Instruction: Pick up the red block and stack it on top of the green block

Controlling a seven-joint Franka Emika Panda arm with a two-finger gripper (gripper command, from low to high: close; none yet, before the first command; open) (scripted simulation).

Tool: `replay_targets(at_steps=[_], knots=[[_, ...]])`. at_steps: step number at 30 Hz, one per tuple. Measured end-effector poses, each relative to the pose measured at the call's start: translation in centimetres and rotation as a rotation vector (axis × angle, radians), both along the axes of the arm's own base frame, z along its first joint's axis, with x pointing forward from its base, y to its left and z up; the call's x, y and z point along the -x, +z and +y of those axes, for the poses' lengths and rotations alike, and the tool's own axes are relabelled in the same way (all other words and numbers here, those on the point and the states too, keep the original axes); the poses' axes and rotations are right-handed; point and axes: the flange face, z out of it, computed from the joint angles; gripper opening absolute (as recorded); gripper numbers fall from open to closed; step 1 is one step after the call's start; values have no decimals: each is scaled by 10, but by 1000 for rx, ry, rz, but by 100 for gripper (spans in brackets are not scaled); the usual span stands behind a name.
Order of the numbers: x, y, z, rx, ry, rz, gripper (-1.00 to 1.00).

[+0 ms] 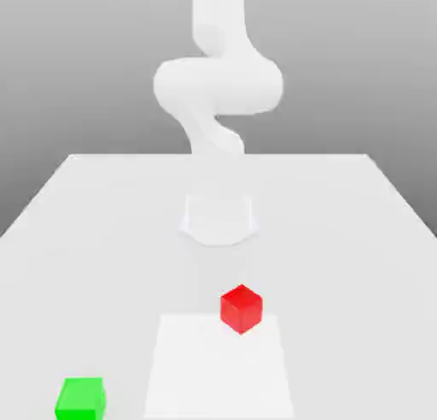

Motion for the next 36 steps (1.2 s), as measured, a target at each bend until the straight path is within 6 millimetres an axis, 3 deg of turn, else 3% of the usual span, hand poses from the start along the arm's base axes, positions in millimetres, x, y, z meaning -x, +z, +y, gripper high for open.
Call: replay_targets(at_steps=[4,9,12,18,26,27,33,36], knots=[[-31,-99,15,87,116,147,0],[-36,-225,24,166,270,329,0],[-20,-300,27,199,376,444,0],[43,-448,29,238,604,671,0],[54,-511,28,242,630,696,0],[55,-516,28,241,631,696,-100],[55,-519,28,240,632,698,-100],[53,-507,29,242,630,696,-100]])
